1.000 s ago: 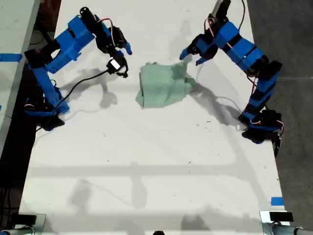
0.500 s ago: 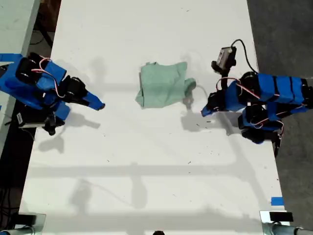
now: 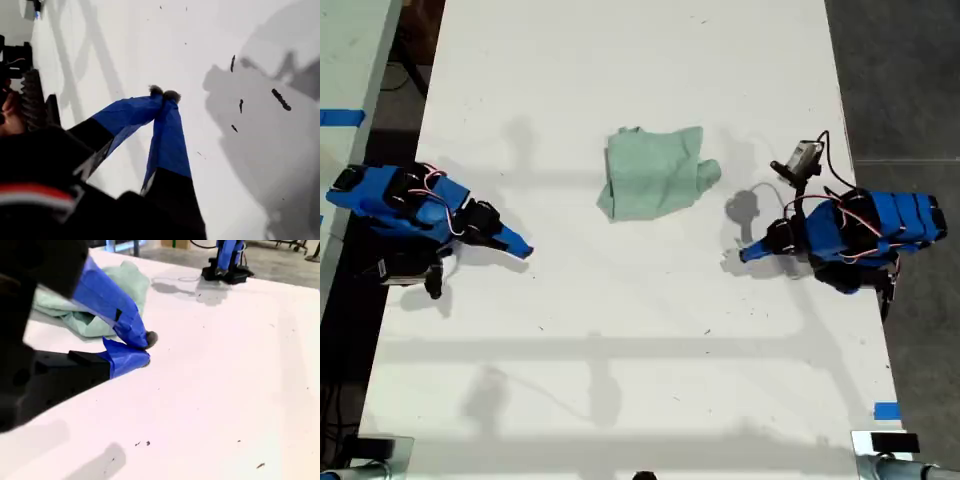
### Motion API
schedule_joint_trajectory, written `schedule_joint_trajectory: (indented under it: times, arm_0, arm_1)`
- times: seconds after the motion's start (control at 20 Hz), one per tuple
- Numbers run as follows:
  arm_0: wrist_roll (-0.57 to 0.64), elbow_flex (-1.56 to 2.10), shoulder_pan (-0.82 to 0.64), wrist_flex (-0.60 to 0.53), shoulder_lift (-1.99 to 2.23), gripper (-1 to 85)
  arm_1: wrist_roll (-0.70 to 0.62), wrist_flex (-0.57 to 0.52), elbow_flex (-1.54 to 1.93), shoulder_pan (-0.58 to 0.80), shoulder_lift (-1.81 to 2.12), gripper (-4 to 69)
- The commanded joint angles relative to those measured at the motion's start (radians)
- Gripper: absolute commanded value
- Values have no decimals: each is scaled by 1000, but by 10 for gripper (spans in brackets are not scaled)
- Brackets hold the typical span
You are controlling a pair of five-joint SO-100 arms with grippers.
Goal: Fold t shirt
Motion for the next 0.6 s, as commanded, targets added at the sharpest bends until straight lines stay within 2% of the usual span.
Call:
schedule_joint_trajectory:
  times: [0.0, 0.05, 0.15, 0.2, 0.3, 0.4, 0.55]
  arm_0:
    - [9, 60, -48, 31, 12, -1]
    - [-25, 112, -60, 11, 11, -1]
    - [-60, 115, -91, 3, 11, -1]
    - [-63, 117, -97, 3, 11, 26]
    - [5, 107, -91, 15, 11, 128]
    - [121, 104, -74, 8, 11, 144]
    - [106, 104, -126, 8, 11, 145]
  arm_1:
    - [32, 44, 135, 37, 21, -24]
    - [-12, -32, 204, 46, 14, -29]
    - [-11, -34, 206, 55, 15, -28]
    - [-34, -34, 206, 58, 15, -22]
    - [-61, -34, 206, 20, 15, -12]
    - [-152, -34, 206, -3, 17, -11]
    - [-149, -34, 206, 3, 17, -7]
